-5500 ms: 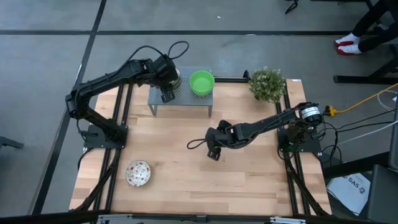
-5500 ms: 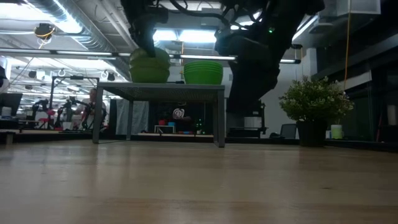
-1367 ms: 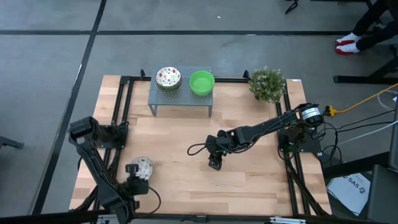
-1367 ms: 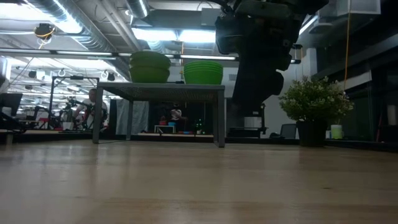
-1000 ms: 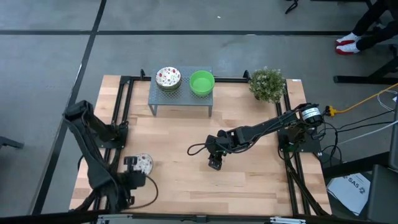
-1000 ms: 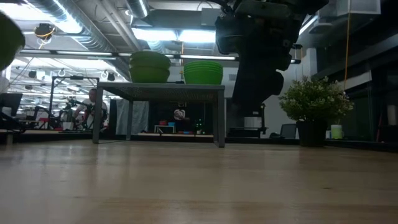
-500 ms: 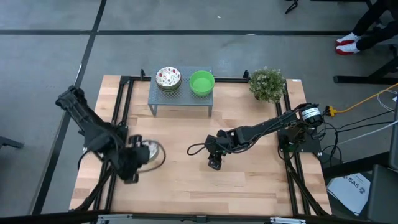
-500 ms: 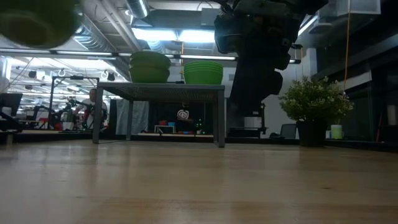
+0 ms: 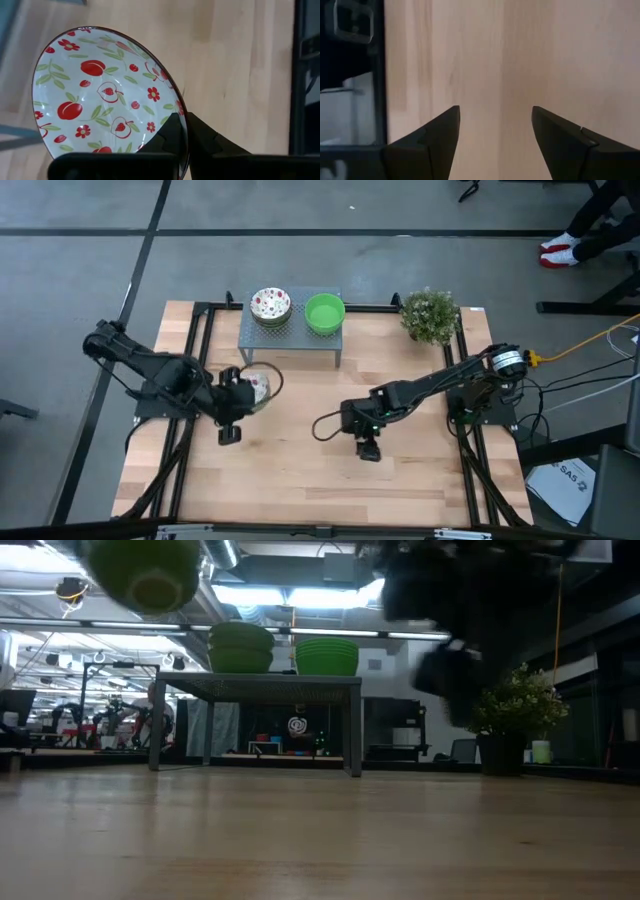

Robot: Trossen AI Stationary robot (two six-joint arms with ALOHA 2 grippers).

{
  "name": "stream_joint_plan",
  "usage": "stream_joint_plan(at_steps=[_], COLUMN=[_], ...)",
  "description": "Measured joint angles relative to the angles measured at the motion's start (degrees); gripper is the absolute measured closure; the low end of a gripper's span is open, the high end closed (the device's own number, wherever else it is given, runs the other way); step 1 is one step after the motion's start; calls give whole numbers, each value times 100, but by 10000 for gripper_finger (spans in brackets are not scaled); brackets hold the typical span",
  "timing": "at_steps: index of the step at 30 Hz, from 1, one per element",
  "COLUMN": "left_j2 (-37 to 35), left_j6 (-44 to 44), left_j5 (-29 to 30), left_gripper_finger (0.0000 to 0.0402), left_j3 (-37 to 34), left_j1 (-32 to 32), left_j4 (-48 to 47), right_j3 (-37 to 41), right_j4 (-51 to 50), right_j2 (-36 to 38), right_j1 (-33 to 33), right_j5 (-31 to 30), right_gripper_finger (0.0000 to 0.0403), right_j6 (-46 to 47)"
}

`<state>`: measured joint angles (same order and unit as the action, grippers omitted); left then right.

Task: Pick & Place Mini bowls
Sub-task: Stack the white patterned bowl on the white patterned bowl on the shelf

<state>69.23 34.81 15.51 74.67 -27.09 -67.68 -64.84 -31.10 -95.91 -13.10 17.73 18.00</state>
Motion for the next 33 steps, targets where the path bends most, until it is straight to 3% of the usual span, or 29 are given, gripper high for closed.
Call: stream_joint_plan(at_steps=[5,10,13,19,26,33], left_j2=[-4,-4,1,7,62,459], left_j6=[-323,-673,-886,-1170,-1206,-1558], left_j5=[15,20,21,22,-44,-574], left_gripper_finger=[396,396,396,396,396,396], left_j3=[459,883,1110,1540,1953,2495], left_j1=[334,739,1062,1657,2080,2578], left_j4=[15,9,7,8,13,-264], right_j3=[1474,3083,3802,4889,5639,6325], right_j4=[1180,3202,3779,4220,4352,4352], right_j2=[950,2422,3314,4999,6617,8122], right_j1=[-7,-1,22,24,42,59], right_j5=[430,356,161,-535,-1440,-1663], right_gripper_finger=[157,157,157,157,157,157], right_j6=[515,862,850,263,-630,-1051])
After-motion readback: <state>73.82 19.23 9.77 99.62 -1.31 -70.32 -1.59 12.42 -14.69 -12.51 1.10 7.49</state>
